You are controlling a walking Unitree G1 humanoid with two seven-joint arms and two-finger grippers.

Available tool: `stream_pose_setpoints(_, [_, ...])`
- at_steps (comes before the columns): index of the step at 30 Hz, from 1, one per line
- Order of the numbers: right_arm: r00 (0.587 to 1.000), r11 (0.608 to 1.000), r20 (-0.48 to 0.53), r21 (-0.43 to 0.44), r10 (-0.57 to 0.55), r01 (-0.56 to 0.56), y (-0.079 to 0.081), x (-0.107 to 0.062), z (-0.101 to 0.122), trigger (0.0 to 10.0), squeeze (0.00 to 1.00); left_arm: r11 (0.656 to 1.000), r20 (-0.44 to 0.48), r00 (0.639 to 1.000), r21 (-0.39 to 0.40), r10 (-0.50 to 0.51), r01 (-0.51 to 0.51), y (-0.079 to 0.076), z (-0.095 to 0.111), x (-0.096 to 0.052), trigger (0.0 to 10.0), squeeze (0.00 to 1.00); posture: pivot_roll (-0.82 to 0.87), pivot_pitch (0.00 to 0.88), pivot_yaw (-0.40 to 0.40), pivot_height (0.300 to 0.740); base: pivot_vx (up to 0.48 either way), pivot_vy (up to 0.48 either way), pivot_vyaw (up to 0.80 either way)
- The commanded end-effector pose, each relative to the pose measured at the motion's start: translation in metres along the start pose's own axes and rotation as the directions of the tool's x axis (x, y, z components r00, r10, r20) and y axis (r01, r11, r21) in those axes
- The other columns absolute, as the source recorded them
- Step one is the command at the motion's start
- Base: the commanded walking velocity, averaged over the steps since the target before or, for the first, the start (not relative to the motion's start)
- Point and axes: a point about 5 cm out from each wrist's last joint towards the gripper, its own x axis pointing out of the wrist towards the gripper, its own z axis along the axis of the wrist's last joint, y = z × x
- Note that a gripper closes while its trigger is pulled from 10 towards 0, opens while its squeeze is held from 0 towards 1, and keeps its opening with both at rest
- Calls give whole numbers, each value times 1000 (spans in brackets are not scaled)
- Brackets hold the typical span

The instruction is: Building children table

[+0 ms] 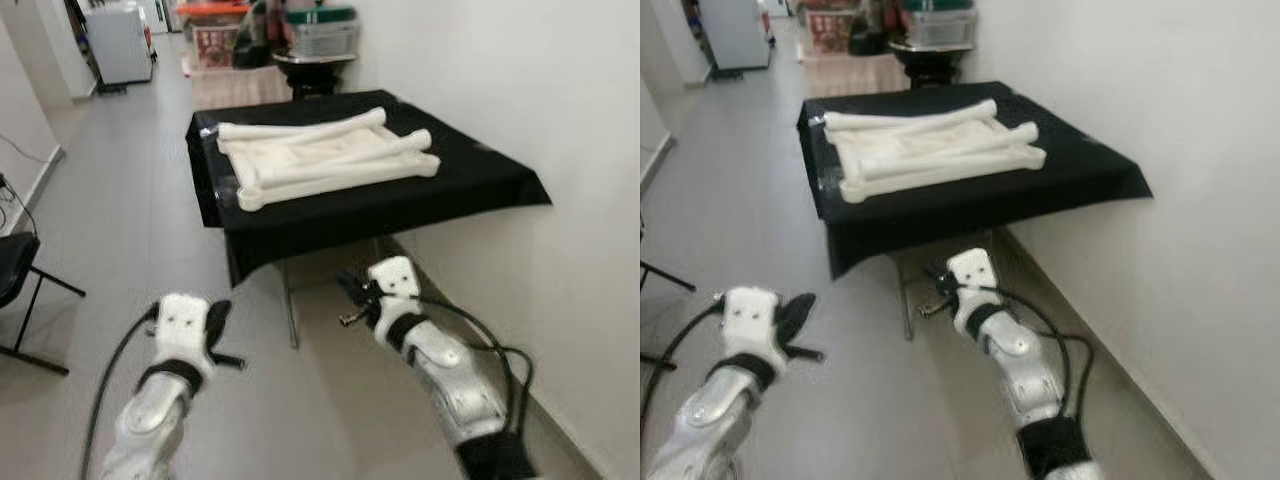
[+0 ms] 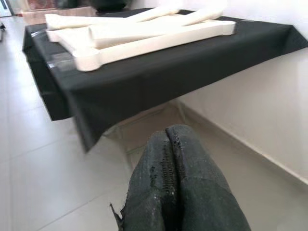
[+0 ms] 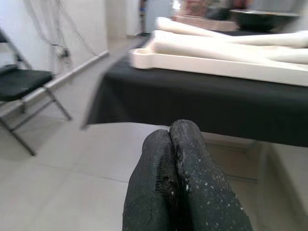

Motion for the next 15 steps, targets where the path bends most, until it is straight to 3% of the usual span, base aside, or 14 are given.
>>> stream_pose_setpoints(1, [1000, 1000, 9, 12, 9, -9, 3, 1, 1, 10000, 0, 1000, -13, 1000, 8, 16, -15, 6, -2, -2, 10000, 0, -59, 4, 12, 740, 0, -469, 0])
stream_pose_setpoints(12, [1000, 1000, 10, 11, 8, -8, 3, 1, 2, 10000, 0, 1000, -10, 1000, 2, 16, -16, 6, -1, -2, 10000, 0, -59, 9, 11, 740, 0, -469, 0])
stream_pose_setpoints(15, [1000, 1000, 10, 11, 7, -7, 3, 2, 2, 10000, 0, 1000, -20, 1000, 15, 24, -24, 7, -2, -1, 10000, 0, -58, 10, 11, 740, 0, -203, 0])
